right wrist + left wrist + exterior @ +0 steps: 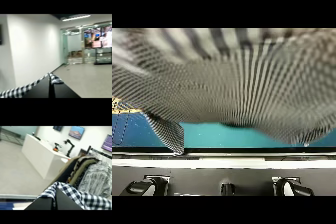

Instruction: Fold the clothes and pants, and hang the long-sleeved shirts on hangers.

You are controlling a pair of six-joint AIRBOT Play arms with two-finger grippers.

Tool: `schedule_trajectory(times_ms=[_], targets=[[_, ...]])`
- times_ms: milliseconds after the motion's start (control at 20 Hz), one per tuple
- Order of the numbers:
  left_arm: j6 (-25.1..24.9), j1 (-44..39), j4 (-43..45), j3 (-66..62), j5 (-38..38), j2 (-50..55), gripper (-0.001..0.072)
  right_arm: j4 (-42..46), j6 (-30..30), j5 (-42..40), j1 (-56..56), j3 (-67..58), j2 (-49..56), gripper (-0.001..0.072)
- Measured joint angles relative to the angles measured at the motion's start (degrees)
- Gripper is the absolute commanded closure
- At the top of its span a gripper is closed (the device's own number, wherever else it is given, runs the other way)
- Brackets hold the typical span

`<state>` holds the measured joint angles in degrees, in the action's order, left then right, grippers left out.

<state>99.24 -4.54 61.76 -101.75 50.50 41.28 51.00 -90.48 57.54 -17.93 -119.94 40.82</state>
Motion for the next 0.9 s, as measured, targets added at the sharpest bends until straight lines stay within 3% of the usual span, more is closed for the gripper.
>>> schedule_trajectory(times_ms=[250, 500, 650, 900], targets=[[3.67, -0.07, 3.8, 0.52, 3.93, 3.32, 0.0688, 3.19, -2.27, 5.66, 0.0, -0.35, 5.64, 0.0683], [1.14, -1.46, 5.27, 0.98, 4.57, 18.38, 0.0688, -3.89, -1.73, 11.34, 0.61, 2.29, 21.59, 0.0683], [-0.96, -3.5, 5.75, 1.01, -0.5, 30.64, 0.0688, -4.87, -0.7, 11.8, 4.46, 3.74, 33.0, 0.0683], [-2.34, -5.38, 3.82, -0.48, -14.1, 50.9, 0.0688, 7.82, -2.05, 4.76, 13.35, 4.46, 51.01, 0.0683]])
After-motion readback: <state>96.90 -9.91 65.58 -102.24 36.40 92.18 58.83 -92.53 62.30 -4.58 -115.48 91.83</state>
